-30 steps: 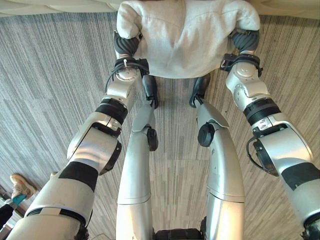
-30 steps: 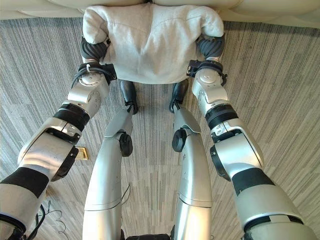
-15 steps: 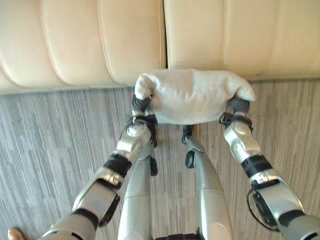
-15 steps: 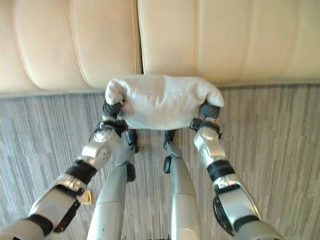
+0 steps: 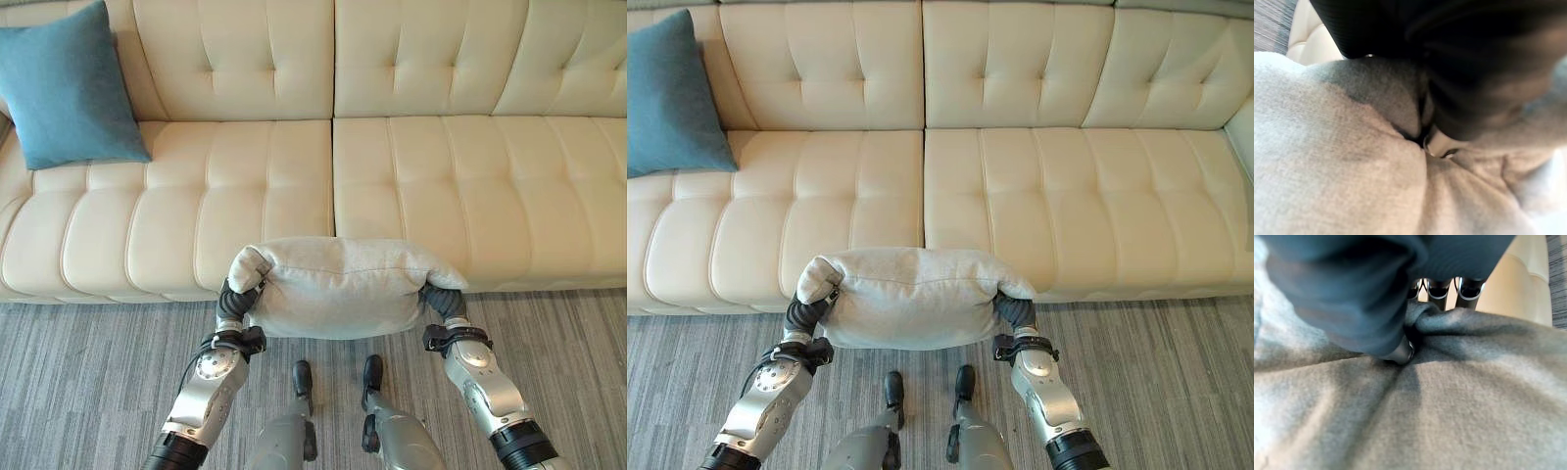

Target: Pick up all the scattered cushions and arrange them neatly on the sofa.

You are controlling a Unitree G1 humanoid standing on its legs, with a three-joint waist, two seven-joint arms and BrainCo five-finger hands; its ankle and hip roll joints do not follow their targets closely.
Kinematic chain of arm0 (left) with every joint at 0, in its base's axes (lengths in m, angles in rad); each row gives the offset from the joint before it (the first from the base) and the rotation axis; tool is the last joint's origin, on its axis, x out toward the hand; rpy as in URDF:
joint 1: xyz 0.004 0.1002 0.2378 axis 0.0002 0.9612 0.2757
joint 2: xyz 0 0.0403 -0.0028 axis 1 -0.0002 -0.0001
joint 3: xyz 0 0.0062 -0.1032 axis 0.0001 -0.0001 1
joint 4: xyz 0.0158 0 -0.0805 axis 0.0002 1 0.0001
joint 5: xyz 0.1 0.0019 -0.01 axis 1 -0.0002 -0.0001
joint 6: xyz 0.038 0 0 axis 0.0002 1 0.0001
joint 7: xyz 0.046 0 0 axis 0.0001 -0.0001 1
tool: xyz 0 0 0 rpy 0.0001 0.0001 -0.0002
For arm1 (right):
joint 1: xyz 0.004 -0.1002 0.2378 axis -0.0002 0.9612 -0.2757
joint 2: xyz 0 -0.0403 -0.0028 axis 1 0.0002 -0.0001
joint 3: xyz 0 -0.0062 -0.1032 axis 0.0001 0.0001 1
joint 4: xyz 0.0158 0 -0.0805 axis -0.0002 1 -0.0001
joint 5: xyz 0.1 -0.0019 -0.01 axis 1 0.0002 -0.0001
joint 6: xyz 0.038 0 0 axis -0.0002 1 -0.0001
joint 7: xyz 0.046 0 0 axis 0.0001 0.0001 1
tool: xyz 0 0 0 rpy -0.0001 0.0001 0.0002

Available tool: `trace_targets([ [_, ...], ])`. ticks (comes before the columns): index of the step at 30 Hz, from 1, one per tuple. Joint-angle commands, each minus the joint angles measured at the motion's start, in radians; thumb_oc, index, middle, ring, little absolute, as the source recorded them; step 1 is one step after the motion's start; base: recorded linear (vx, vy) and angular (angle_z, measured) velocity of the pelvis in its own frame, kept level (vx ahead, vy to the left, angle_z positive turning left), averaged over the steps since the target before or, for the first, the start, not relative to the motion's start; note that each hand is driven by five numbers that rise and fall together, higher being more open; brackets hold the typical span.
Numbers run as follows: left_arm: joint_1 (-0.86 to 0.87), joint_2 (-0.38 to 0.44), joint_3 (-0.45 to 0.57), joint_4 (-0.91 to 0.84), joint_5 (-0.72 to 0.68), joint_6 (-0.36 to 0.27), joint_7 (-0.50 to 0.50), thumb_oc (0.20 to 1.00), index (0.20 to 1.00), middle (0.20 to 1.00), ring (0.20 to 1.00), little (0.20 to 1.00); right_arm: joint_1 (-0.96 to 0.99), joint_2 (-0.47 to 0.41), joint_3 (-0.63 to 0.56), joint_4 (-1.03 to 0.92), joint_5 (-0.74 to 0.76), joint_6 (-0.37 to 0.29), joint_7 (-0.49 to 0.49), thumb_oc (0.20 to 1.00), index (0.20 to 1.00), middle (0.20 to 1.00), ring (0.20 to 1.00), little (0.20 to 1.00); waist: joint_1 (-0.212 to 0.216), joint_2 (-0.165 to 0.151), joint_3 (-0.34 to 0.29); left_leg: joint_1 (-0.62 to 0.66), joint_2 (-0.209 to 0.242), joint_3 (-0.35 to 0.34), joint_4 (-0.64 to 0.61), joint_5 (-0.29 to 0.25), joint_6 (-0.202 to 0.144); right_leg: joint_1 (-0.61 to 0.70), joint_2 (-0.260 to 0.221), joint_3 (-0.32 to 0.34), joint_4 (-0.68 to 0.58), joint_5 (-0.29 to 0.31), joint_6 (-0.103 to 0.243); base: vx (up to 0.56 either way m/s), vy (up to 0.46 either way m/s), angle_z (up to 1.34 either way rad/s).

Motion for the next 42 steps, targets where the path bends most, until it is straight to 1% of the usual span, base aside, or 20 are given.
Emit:
trace_targets([
  [1,0.018,-0.018,-0.023,-0.085,0.039,-0.033,-0.064,0.200,0.200,0.200,0.200,0.200,0.039,0.033,0.008,-0.096,-0.021,-0.039,0.054,0.200,0.200,0.200,0.200,0.200,0.017,-0.003,-0.134,0.096,0.014,0.023,-0.006,-0.129,-0.045,0.089,-0.059,0.005,-0.005,-0.143,0.134,0.06,0.141,-0.16],
  [4,0.037,-0.028,-0.032,-0.081,0.033,-0.028,-0.055,0.200,0.200,0.200,0.200,0.200,0.061,0.051,0.010,-0.109,-0.023,-0.032,0.046,0.200,0.200,0.200,0.200,0.200,0.021,-0.006,-0.142,0.131,-0.005,0.021,-0.006,-0.148,-0.020,0.128,-0.076,0.010,-0.005,-0.132,0.147,0.06,0.203,-0.17],
  [6,0.028,-0.032,-0.048,-0.077,0.035,-0.019,-0.027,0.200,0.200,0.200,0.200,0.200,0.082,0.071,0.005,-0.139,-0.039,-0.034,0.021,0.200,0.200,0.200,0.200,0.200,0.011,0.006,-0.109,0.167,-0.026,0.000,-0.006,-0.166,0.019,0.062,-0.100,0.040,0.257,-0.164,0.144,0.00,0.291,0.09],
  [7,0.027,-0.032,-0.047,-0.077,0.035,-0.020,-0.026,0.200,0.200,0.200,0.200,0.200,0.081,0.071,0.005,-0.139,-0.039,-0.034,0.021,0.200,0.200,0.200,0.200,0.200,0.012,0.004,-0.109,0.167,-0.028,0.001,-0.006,-0.165,0.020,0.055,-0.103,0.043,0.268,-0.169,0.145,-0.07,0.261,0.11],
  [8,0.024,-0.030,-0.034,-0.090,0.053,-0.025,0.002,0.200,0.200,0.200,0.200,0.200,0.065,0.087,0.025,-0.132,-0.040,-0.046,0.000,0.200,0.200,0.200,0.200,0.200,0.015,0.003,-0.075,0.185,-0.030,0.021,-0.006,-0.179,0.041,-0.026,-0.126,0.033,0.427,-0.119,0.141,-0.05,0.140,0.01],
  [10,0.021,-0.033,-0.032,-0.093,0.056,-0.026,0.009,0.200,0.200,0.200,0.200,0.200,0.055,0.092,0.032,-0.125,-0.035,-0.048,-0.005,0.200,0.200,0.200,0.200,0.200,0.015,0.002,-0.068,0.187,-0.033,0.025,-0.006,-0.183,0.040,-0.061,-0.119,0.051,0.473,-0.128,0.135,-0.02,0.073,-0.25],
  [11,0.019,-0.036,-0.032,-0.093,0.057,-0.027,0.013,0.200,0.200,0.200,0.200,0.200,0.049,0.093,0.039,-0.121,-0.029,-0.049,-0.005,0.200,0.200,0.200,0.200,0.200,0.006,-0.001,-0.063,0.191,-0.028,0.026,-0.006,-0.188,0.033,-0.096,-0.071,0.083,0.479,-0.155,0.126,0.03,-0.047,-0.30],
  [12,0.013,-0.042,-0.009,-0.097,0.044,-0.040,0.028,0.200,0.200,0.200,0.200,0.200,0.021,0.090,0.057,-0.108,-0.003,-0.053,-0.014,0.200,0.200,0.200,0.200,0.200,0.011,-0.011,-0.046,0.192,-0.026,0.049,-0.006,-0.192,0.024,-0.149,-0.014,0.062,0.370,-0.166,0.123,0.09,-0.084,-0.27],
  [15,0.018,-0.043,0.015,-0.100,0.043,-0.035,0.024,0.200,0.200,0.200,0.200,0.200,-0.009,0.075,0.073,-0.101,0.009,-0.047,-0.011,0.200,0.200,0.200,0.200,0.200,0.020,-0.033,-0.048,0.210,-0.033,0.077,-0.006,-0.211,0.011,-0.137,0.030,-0.017,0.117,-0.101,0.151,0.15,-0.087,-0.35],
  [19,0.002,-0.046,0.015,-0.094,0.064,-0.026,0.014,0.200,0.200,0.200,0.200,0.200,-0.022,0.051,0.060,-0.098,-0.014,-0.032,-0.015,0.200,0.200,0.200,0.200,0.200,0.021,-0.049,-0.054,0.227,-0.037,0.062,-0.006,-0.223,-0.005,-0.125,0.048,-0.027,0.020,-0.085,0.152,0.32,-0.147,0.07],
  [23,-0.014,-0.072,0.004,-0.084,0.078,-0.028,0.007,0.200,0.200,0.200,0.200,0.200,-0.015,0.032,0.047,-0.091,-0.027,-0.025,-0.010,0.200,0.200,0.200,0.200,0.200,0.022,-0.049,-0.091,0.268,-0.018,0.048,0.014,-0.256,-0.028,-0.058,0.059,-0.052,0.012,-0.099,0.112,0.40,-0.173,0.48],
  [26,-0.020,-0.083,0.003,-0.086,0.067,-0.038,0.003,0.200,0.200,0.200,0.200,0.200,-0.024,0.016,0.044,-0.080,-0.026,-0.031,-0.009,0.200,0.200,0.200,0.200,0.200,0.017,-0.038,-0.099,0.219,0.020,0.041,0.218,-0.224,-0.070,-0.015,0.068,-0.063,0.021,-0.144,0.077,0.40,-0.243,0.20],
  [27,-0.019,-0.082,0.010,-0.087,0.060,-0.043,0.001,0.200,0.200,0.200,0.200,0.200,-0.031,0.007,0.048,-0.071,-0.011,-0.033,-0.005,0.200,0.200,0.200,0.200,0.200,0.025,-0.039,-0.079,0.136,0.036,0.033,0.417,-0.170,-0.098,0.025,0.080,-0.056,0.017,-0.179,0.045,0.16,-0.146,0.19],
  [31,-0.019,-0.082,0.005,-0.088,0.046,-0.050,0.001,0.200,0.200,0.200,0.200,0.200,-0.032,-0.006,0.047,-0.073,-0.006,-0.032,-0.001,0.200,0.200,0.200,0.200,0.200,0.044,-0.045,-0.047,0.014,0.032,-0.006,0.645,-0.108,-0.116,0.078,0.086,-0.061,0.004,-0.211,0.010,0.24,-0.202,0.01],
  [33,-0.017,-0.086,0.008,-0.084,0.044,-0.042,0.004,0.200,0.200,0.200,0.200,0.200,-0.028,-0.008,0.040,-0.071,-0.009,-0.028,-0.003,0.200,0.200,0.200,0.200,0.200,0.047,-0.050,-0.040,-0.030,0.031,-0.006,0.638,-0.134,-0.095,0.097,0.082,-0.056,0.004,-0.229,0.004,0.19,-0.100,-0.10],
  [34,-0.012,-0.088,0.007,-0.079,0.050,-0.033,0.003,0.200,0.200,0.200,0.200,0.200,-0.030,-0.003,0.039,-0.066,-0.007,-0.024,-0.003,0.200,0.200,0.200,0.200,0.200,0.051,-0.061,-0.037,-0.073,0.006,-0.009,0.558,-0.188,-0.069,0.121,0.073,-0.047,0.004,-0.236,0.012,0.14,-0.043,-0.24],
  [36,-0.005,-0.088,0.008,-0.076,0.054,-0.028,0.001,0.200,0.200,0.200,0.200,0.200,-0.031,-0.001,0.039,-0.065,-0.009,-0.024,-0.002,0.200,0.200,0.200,0.200,0.200,0.050,-0.066,-0.040,-0.077,-0.004,-0.013,0.466,-0.210,-0.053,0.129,0.067,-0.042,0.002,-0.236,0.020,0.24,-0.021,-0.11],
  [37,0.011,-0.088,0.006,-0.077,0.059,-0.023,-0.005,0.200,0.200,0.200,0.200,0.200,-0.026,0.001,0.045,-0.065,-0.014,-0.022,0.002,0.200,0.200,0.200,0.200,0.200,0.050,-0.067,-0.048,-0.051,-0.015,-0.033,0.305,-0.197,-0.045,0.144,0.068,-0.033,0.004,-0.245,0.021,0.25,0.005,-0.04],
  [38,0.011,-0.087,0.006,-0.077,0.059,-0.023,-0.005,0.200,0.200,0.200,0.200,0.200,-0.026,0.001,0.045,-0.065,-0.014,-0.022,0.002,0.200,0.200,0.200,0.200,0.200,0.049,-0.069,-0.049,-0.049,-0.017,-0.033,0.298,-0.192,-0.044,0.143,0.066,-0.034,0.003,-0.245,0.022,0.26,0.009,-0.09],
  [42,0.017,-0.091,-0.011,-0.071,0.083,-0.007,-0.007,0.200,0.200,0.200,0.200,0.200,-0.019,0.003,0.047,-0.073,-0.026,-0.019,-0.002,0.200,0.200,0.200,0.200,0.200,0.039,-0.046,-0.062,-0.068,-0.006,-0.062,-0.006,-0.011,-0.093,0.197,0.091,-0.045,-0.004,-0.267,0.016,0.24,0.024,0.00],
])
